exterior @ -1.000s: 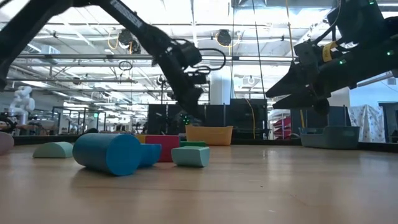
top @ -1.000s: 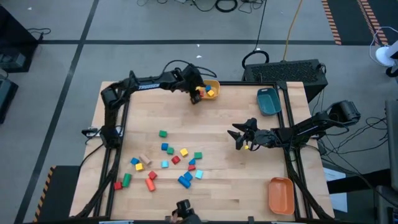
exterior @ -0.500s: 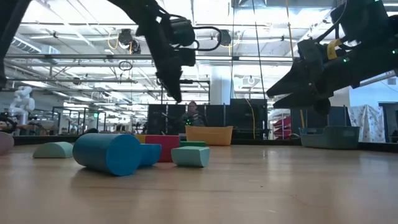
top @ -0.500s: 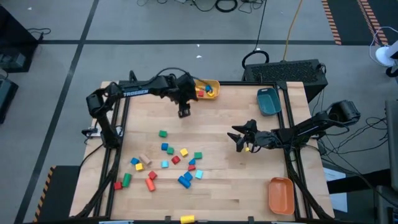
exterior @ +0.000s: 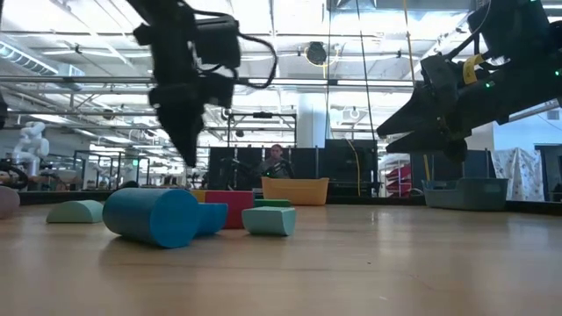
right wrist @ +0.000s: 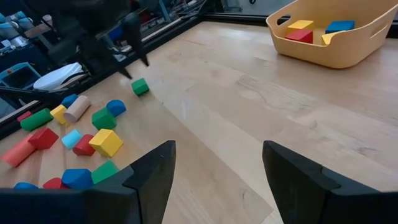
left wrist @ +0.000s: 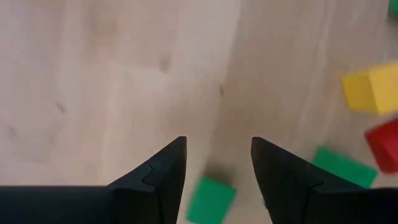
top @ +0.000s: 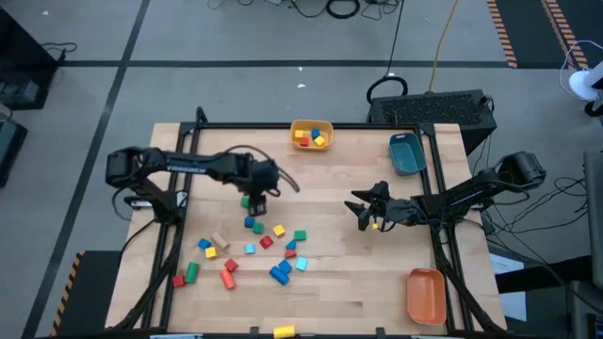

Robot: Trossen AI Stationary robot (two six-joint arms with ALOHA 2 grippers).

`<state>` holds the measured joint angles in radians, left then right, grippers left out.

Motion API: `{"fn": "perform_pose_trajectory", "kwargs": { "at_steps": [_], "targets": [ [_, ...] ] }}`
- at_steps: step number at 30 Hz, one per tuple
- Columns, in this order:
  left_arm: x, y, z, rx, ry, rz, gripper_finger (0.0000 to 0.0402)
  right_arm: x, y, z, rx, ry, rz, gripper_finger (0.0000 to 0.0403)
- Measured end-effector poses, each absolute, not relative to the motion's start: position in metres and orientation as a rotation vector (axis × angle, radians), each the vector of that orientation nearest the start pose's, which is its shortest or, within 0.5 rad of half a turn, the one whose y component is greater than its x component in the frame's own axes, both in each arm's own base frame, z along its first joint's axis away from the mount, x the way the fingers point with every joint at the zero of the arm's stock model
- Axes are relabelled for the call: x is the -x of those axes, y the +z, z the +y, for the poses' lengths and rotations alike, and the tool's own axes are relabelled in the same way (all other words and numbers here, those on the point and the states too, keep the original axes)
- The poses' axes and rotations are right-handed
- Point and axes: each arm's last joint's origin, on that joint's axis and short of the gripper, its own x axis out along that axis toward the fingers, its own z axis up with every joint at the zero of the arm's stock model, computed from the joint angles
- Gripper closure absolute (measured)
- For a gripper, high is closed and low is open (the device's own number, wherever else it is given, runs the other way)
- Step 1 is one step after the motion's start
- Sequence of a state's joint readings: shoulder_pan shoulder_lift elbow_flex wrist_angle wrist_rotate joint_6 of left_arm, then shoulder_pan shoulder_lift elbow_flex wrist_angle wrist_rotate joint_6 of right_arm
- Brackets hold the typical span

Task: Sort blocks by size
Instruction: Put the green square block into the yellow bin

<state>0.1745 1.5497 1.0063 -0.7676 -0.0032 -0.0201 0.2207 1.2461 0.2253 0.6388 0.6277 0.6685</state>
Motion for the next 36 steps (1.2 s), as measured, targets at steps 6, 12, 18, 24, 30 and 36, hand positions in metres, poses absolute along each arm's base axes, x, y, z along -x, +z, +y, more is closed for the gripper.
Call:
{"fn": "perform_pose_trajectory", "kwargs": {
  "at_steps": [6, 12, 18, 24, 30, 36],
  "targets": [
    [-0.268, 0.183, 0.023, 0.137, 0.135, 1.317, 0.0219, -0.198, 0.142, 0.027, -0.494, -0.500, 0.202, 0.0174],
    [-0.272, 0.179, -0.004, 0.102, 0.066, 1.269, 0.0219, -0.198, 0.142, 0.027, -0.494, -0.500, 0.202, 0.0174],
    [-0.275, 0.181, -0.030, 0.068, -0.005, 1.229, 0.0219, -0.198, 0.142, 0.027, -0.496, -0.500, 0.201, 0.0174],
    [-0.270, 0.180, -0.052, 0.061, -0.039, 1.250, 0.0219, -0.198, 0.142, 0.027, -0.498, -0.500, 0.200, 0.0174],
    [-0.267, 0.180, -0.063, -0.039, 0.005, 1.237, 0.0219, -0.198, 0.142, 0.027, -0.499, -0.500, 0.200, 0.0174],
    [-0.263, 0.180, -0.068, -0.103, 0.044, 1.242, 0.0219, -0.198, 0.142, 0.027, -0.514, -0.502, 0.196, 0.0174]
  ]
}}
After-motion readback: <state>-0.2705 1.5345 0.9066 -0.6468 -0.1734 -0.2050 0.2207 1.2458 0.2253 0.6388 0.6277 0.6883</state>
